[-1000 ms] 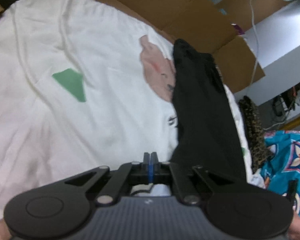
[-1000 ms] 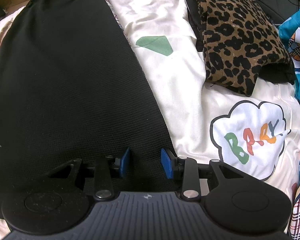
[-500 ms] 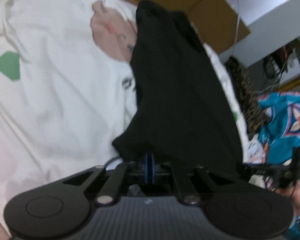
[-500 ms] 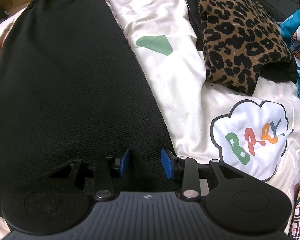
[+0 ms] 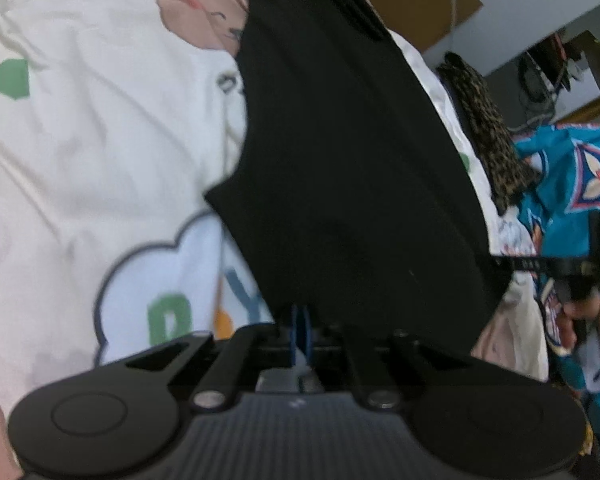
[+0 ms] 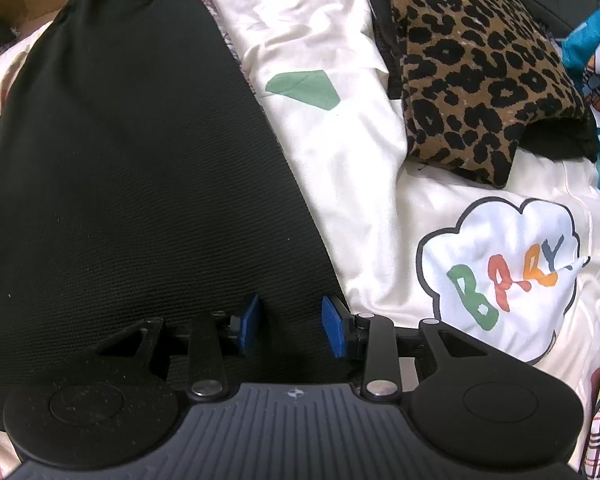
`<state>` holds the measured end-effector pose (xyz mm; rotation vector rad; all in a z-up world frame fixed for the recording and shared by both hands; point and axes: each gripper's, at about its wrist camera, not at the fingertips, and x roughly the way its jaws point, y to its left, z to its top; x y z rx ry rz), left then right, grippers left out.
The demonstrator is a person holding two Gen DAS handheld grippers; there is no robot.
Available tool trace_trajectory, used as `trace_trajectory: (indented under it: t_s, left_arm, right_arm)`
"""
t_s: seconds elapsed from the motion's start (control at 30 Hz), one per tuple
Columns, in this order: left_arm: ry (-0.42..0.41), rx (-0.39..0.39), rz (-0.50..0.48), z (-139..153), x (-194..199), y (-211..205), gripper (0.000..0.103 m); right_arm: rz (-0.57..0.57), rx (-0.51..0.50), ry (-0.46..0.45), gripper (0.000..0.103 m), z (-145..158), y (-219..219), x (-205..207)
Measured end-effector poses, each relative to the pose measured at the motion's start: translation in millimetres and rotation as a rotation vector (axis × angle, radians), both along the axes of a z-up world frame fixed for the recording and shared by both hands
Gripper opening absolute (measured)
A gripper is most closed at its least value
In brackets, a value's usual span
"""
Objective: Fold clothes
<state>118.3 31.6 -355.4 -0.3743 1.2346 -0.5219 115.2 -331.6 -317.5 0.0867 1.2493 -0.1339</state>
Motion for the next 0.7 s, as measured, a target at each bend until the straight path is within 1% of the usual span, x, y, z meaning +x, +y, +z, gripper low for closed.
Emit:
trace_trajectory:
  t_s: [0.07,0.1,0.23,0.27,0.3,0.37,0.43,0.53,0.6,0.7]
  left_arm:
    - [0.019,-0.009,-0.018,1,-7,-2,0.018]
    - [0.027,-0.010,-0.028,1,-10,-3,0.021]
    - [0.048,-0.015,-0.063,4,-21,-6,0.022]
    - [0.056,-0.027,-0.063,5,-23,-5,0.024]
    - [0.065,-0.040,-0.058,6,-23,-5,0.025]
    - [0.090,-0.067,-0.035,7,-24,1,0.037]
    - [0.137,-0.089,0.003,2,-23,6,0.042]
    - [0.229,-0.139,0.058,-10,-21,14,0.042]
    - [0.282,-0.161,0.087,-18,-21,19,0.042]
    - [0.337,-0.193,0.105,-26,-22,19,0.044]
  right_arm:
    - [-0.009,0.005,0.005,0.041,2,-1,-4]
    - [-0.013,0.008,0.008,0.041,4,-2,-5]
    - [-0.020,0.008,0.002,0.041,7,-3,-18]
    - [-0.026,0.004,0.003,0.041,9,-3,-21]
    - [-0.032,0.001,0.003,0.041,10,-2,-25]
    - [-0.047,-0.002,0.001,0.043,14,-3,-32]
    - [-0.058,-0.002,-0.002,0.044,18,-6,-40]
    - [-0.085,0.010,0.007,0.045,19,-14,-52]
    - [-0.106,0.036,0.007,0.046,20,-20,-57]
    - [-0.117,0.057,0.006,0.046,21,-26,-64]
